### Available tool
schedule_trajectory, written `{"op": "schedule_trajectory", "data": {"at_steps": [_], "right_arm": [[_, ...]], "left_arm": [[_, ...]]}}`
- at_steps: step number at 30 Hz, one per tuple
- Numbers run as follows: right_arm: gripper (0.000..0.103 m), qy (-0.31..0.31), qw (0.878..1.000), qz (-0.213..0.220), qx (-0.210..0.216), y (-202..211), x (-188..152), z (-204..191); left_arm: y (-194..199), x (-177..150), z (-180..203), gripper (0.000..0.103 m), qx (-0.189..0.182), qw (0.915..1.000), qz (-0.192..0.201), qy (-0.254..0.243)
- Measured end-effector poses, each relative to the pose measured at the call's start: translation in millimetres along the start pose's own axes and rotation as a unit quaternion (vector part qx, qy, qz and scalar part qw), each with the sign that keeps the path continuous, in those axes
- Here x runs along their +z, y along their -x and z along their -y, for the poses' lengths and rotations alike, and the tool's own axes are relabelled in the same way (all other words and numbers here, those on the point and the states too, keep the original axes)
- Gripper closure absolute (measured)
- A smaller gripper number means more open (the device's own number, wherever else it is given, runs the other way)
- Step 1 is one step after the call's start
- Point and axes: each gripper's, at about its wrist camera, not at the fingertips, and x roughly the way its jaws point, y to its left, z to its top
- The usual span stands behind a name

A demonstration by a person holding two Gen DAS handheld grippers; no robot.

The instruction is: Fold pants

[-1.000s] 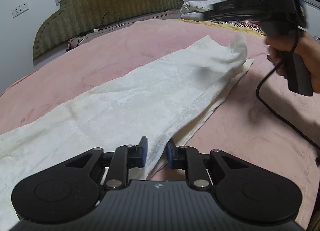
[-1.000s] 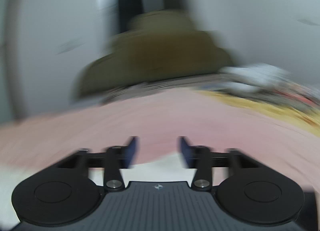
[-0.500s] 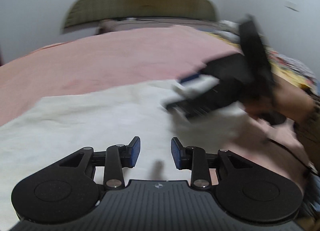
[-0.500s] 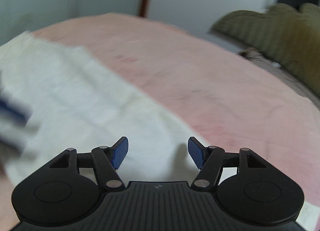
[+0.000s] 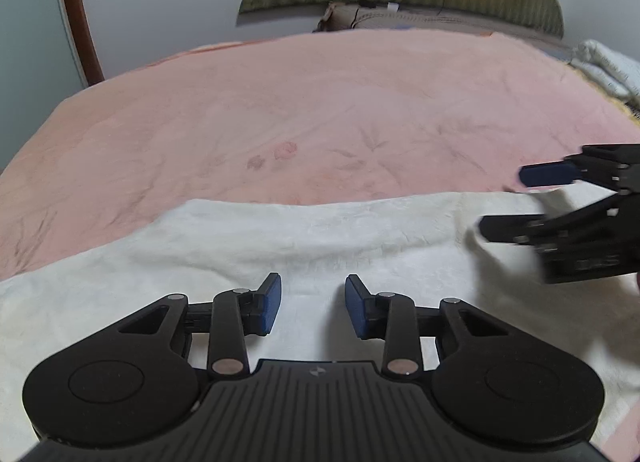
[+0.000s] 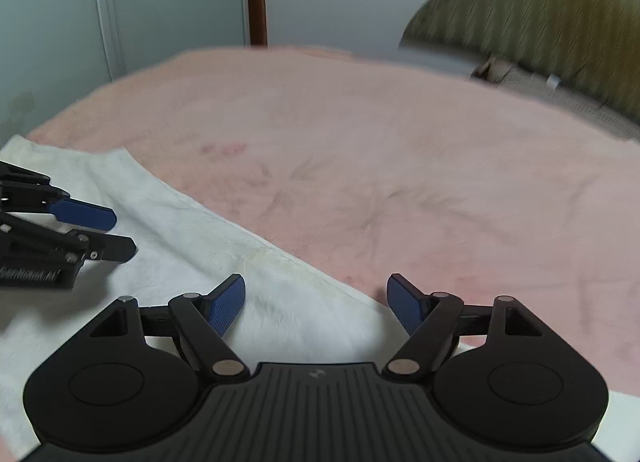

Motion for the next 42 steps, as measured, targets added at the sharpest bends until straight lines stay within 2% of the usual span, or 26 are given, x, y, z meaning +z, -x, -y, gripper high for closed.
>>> {"op": "schedule_trajectory", "data": {"at_steps": [3, 4, 7, 9, 10, 11, 13, 14, 16, 18, 19, 20, 21, 22, 23, 25, 26, 28, 30, 31, 33, 35, 36, 39, 42], "right_arm": [[0.025, -0.003, 0.999, -0.014, 0.032, 32, -21, 8], [0.025, -0.004, 0.999, -0.026, 0.038, 38, -28, 12], [0.025, -0.024, 0.998, -0.057, 0.02, 31, -51, 31], [0.025, -0.063, 0.997, -0.023, 0.041, 33, -58, 55], [0.025, -0.098, 0.994, -0.015, 0.035, 37, -58, 67], [0.025, -0.122, 0.993, -0.007, -0.003, 43, -57, 75], [0.025, -0.123, 0.989, 0.013, -0.08, 65, -58, 85], [0.024, -0.125, 0.988, 0.018, -0.092, 76, -62, 89], [0.024, -0.133, 0.987, 0.02, -0.082, 98, -73, 97], [0.024, -0.127, 0.988, 0.006, -0.083, 111, -87, 100], [0.024, -0.115, 0.989, -0.009, -0.098, 111, -95, 102], [0.023, -0.1, 0.986, -0.029, -0.132, 108, -104, 103], [0.017, -0.09, 0.981, -0.042, -0.169, 105, -112, 107], [0.006, -0.098, 0.975, -0.035, -0.198, 107, -118, 112], [0.0, -0.12, 0.968, -0.015, -0.219, 113, -123, 116], [0.0, -0.145, 0.953, 0.031, -0.264, 133, -127, 116], [0.0, -0.153, 0.949, 0.054, -0.27, 143, -129, 116], [0.0, -0.188, 0.948, 0.086, -0.241, 162, -134, 117], [0.0, -0.225, 0.954, 0.106, -0.168, 170, -136, 116], [0.0, -0.237, 0.959, 0.106, -0.117, 168, -137, 115], [0.0, -0.241, 0.967, 0.079, -0.01, 149, -137, 107], [0.0, -0.204, 0.978, 0.034, 0.039, 127, -139, 93], [0.0, -0.172, 0.985, 0.01, 0.02, 119, -140, 84], [0.0, -0.059, 0.998, -0.01, -0.022, 121, -147, 58], [0.0, -0.045, 0.998, -0.022, -0.034, 128, -148, 53]], "left_arm": [[21, -13, -5, 0.06, -0.014, 0.9999, 0.002, 0.006], [27, -17, -5, 0.056, -0.02, 0.9998, 0.006, 0.008], [31, -27, 1, 0.052, -0.019, 0.9996, 0.01, 0.016], [22, -27, 7, 0.053, -0.009, 0.9998, 0.009, 0.015], [22, -29, 11, 0.053, -0.001, 0.9998, 0.01, 0.017], [21, -29, 15, 0.053, 0.001, 0.9998, 0.013, 0.016], [32, -35, 23, 0.052, -0.017, 0.9994, 0.028, 0.01], [36, -37, 27, 0.048, -0.023, 0.999, 0.037, 0.006], [43, -43, 39, 0.039, -0.024, 0.9983, 0.052, -0.011], [44, -47, 51, 0.038, -0.023, 0.9975, 0.061, -0.026], [42, -50, 58, 0.038, -0.027, 0.9971, 0.063, -0.034], [40, -52, 64, 0.038, -0.036, 0.9965, 0.063, -0.043], [36, -55, 71, 0.038, -0.043, 0.9959, 0.059, -0.052], [32, -58, 77, 0.038, -0.045, 0.9957, 0.054, -0.06], [29, -60, 82, 0.037, -0.043, 0.9956, 0.051, -0.066], [30, -66, 89, 0.037, -0.028, 0.9943, 0.063, -0.081], [32, -69, 91, 0.035, -0.019, 0.9931, 0.071, -0.091], [33, -74, 94, 0.029, -0.002, 0.9909, 0.083, -0.105], [31, -78, 95, 0.023, 0.011, 0.9898, 0.091, -0.109], [30, -79, 95, 0.021, 0.014, 0.9895, 0.095, -0.108], [29, -83, 95, 0.018, 0.02, 0.9892, 0.102, -0.103], [29, -84, 96, 0.016, 0.024, 0.9881, 0.109, -0.105], [29, -85, 95, 0.015, 0.025, 0.9877, 0.112, -0.107], [28, -87, 88, 0.01, 0.016, 0.9895, 0.11, -0.092], [24, -83, 75, 0.004, -0.001, 0.9939, 0.094, -0.057]]}}
